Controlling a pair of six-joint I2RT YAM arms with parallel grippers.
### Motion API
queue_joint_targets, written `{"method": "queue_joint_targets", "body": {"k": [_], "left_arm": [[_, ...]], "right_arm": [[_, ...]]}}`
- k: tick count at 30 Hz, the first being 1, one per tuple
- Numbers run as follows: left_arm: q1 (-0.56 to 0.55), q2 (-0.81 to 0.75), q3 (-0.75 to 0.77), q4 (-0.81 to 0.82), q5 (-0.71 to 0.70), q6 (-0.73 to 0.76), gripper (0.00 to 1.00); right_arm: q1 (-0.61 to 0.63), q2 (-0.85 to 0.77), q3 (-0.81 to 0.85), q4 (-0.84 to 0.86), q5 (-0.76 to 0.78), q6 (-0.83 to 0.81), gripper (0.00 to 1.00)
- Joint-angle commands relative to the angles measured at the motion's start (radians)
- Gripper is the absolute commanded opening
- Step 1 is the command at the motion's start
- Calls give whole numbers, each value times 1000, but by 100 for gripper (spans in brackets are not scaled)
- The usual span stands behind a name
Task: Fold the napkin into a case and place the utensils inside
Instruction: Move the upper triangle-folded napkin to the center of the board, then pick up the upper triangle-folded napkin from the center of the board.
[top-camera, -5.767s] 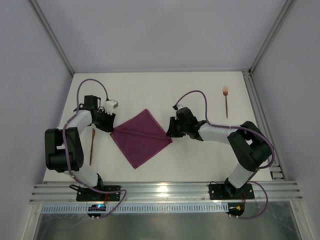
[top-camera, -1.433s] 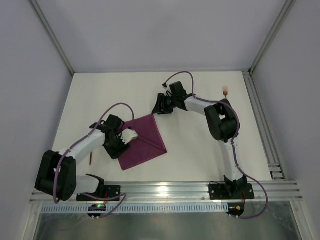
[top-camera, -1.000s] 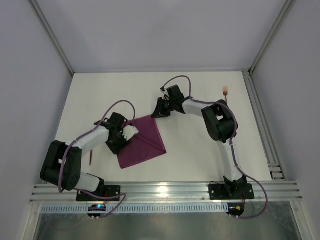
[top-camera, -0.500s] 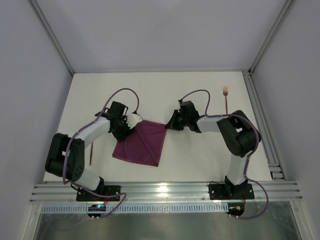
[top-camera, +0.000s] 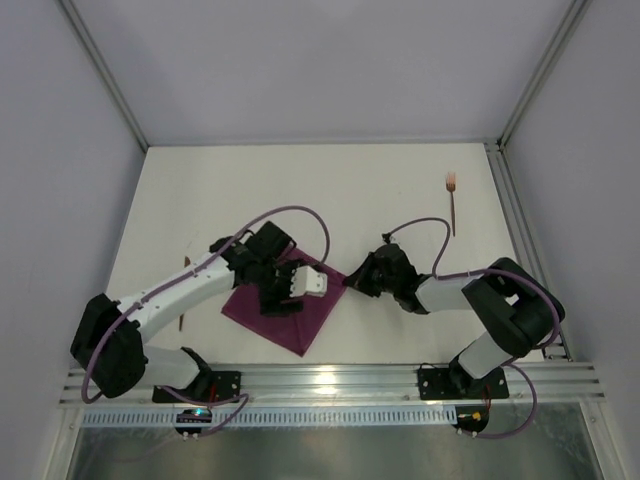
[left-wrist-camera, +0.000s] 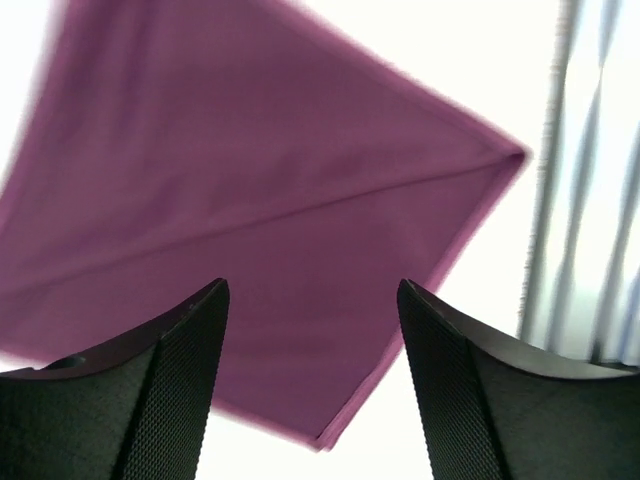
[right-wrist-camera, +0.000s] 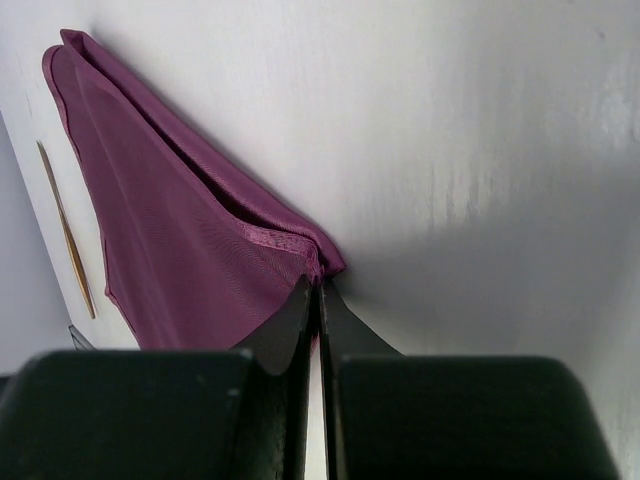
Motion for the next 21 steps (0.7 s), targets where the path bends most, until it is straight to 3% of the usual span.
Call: {"method": "queue_joint_targets", "body": {"k": [1, 3, 9, 18, 21], "left_arm": [[-165, -6, -56, -23, -8, 12, 73], [-269, -16, -86, 2, -44, 12, 76], [-415, -56, -241, 200, -131, 20, 76], [-547, -111, -387, 457, -303, -46, 73], [-566, -128, -386, 474, -361, -54, 71]], "right_arm": [[21, -37, -42, -13, 83, 41, 4], [40, -51, -47, -36, 122, 42, 4], [44, -56, -41, -54, 160, 26, 4], [44, -37, -13, -82, 163, 19, 4], [46, -42, -7, -96, 167, 13, 4]]}}
